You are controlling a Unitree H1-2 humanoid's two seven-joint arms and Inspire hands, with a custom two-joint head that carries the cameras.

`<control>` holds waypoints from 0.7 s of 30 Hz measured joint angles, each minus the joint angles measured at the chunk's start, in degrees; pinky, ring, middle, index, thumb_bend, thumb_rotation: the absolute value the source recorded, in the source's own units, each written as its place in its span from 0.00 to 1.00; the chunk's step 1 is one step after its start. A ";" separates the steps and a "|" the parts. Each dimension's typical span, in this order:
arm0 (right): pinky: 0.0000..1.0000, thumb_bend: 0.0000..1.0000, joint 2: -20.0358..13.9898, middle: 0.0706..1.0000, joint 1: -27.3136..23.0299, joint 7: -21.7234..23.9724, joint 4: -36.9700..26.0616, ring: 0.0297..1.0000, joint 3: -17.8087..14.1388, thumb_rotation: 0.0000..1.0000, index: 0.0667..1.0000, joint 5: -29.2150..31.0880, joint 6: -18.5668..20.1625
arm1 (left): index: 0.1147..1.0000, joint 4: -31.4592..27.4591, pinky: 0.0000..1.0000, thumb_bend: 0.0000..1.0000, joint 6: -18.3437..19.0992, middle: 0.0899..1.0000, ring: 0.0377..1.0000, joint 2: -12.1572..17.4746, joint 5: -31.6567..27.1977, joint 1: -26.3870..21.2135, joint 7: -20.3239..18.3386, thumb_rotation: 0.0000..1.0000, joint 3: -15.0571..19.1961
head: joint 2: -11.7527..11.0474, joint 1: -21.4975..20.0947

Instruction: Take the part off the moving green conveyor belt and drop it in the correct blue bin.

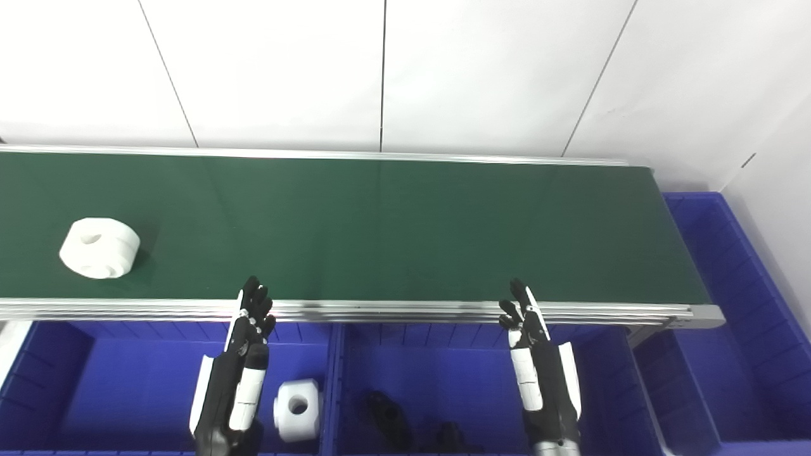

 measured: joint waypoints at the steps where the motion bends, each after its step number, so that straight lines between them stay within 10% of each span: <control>1: 0.87 0.68 -0.09 0.96 0.01 0.00 0.00 0.91 -0.01 1.00 0.95 0.01 0.00 | 1.00 0.30 1.00 0.74 0.00 1.00 1.00 -0.19 0.00 -0.11 0.00 0.85 0.01 | -0.70 0.79; 21: 0.95 0.66 -5.59 1.00 -0.99 0.57 10.55 0.96 -3.49 1.00 0.98 5.45 -7.04 | 1.00 12.84 0.94 0.87 -8.78 1.00 0.96 -4.22 10.03 -2.02 3.87 0.85 -0.70 | -13.19 18.11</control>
